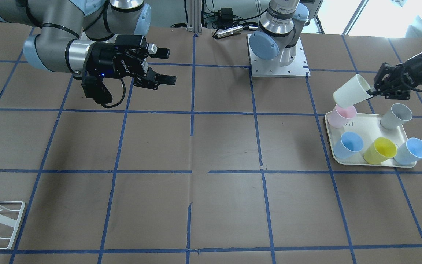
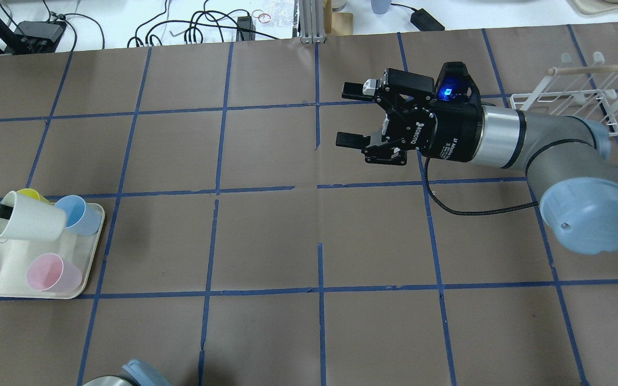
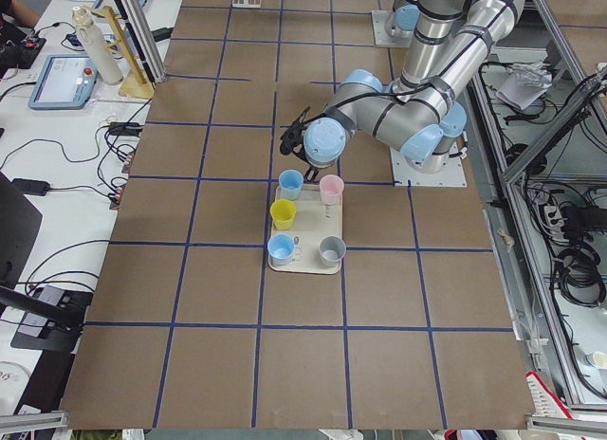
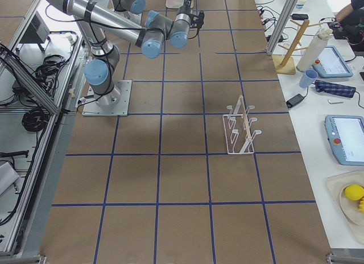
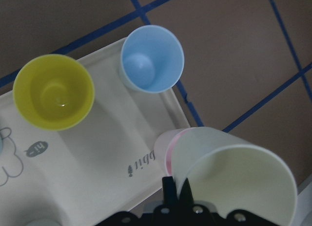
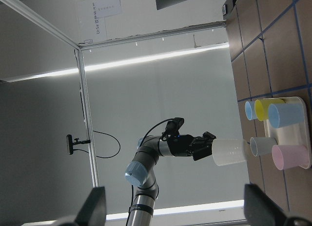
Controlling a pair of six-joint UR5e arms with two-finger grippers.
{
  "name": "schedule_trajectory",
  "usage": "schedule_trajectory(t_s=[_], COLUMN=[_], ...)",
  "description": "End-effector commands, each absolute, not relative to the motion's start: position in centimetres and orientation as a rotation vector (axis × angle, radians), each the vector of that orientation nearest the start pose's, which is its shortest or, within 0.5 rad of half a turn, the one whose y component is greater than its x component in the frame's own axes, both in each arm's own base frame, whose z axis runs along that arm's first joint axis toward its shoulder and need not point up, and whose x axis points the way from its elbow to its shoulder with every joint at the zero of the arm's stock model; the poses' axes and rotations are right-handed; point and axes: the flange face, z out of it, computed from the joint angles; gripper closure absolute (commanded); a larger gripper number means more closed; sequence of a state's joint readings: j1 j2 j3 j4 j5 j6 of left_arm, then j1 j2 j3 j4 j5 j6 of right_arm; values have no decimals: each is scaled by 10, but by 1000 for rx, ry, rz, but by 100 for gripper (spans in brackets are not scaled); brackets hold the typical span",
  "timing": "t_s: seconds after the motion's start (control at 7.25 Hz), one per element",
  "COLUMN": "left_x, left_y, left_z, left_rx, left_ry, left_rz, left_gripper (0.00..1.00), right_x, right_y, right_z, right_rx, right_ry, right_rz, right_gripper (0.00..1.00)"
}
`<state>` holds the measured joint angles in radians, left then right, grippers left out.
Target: Transfer IKEA cup to right arm and place on rack
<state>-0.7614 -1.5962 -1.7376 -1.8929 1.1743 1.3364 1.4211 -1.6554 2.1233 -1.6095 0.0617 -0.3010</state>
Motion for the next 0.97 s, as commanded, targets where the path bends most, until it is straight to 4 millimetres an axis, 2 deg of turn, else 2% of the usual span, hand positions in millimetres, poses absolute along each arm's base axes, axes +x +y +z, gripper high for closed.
schedule_trajectory(t_s=[0.0, 0.14, 0.28, 0.55, 0.83], left_x=[100, 70, 36, -36, -97], left_y=[-441, -437, -431, -425, -427], left_z=[394, 384, 375, 369, 371], left_rx=[-480, -450, -359, -283, -190], left_ry=[-2264, -2209, -2084, -1918, -1800], left_rz=[105, 61, 94, 94, 104], left_gripper=[100, 100, 100, 100, 100], right_x=[170, 170, 170, 170, 169], right_y=[-437, -439, -439, -438, -438], right_z=[372, 368, 366, 363, 363], right_rx=[229, 234, 236, 238, 243], right_ry=[1499, 1506, 1505, 1512, 1511], right_rz=[-35, -27, -25, -19, -16], right_gripper=[0, 0, 0, 0, 0])
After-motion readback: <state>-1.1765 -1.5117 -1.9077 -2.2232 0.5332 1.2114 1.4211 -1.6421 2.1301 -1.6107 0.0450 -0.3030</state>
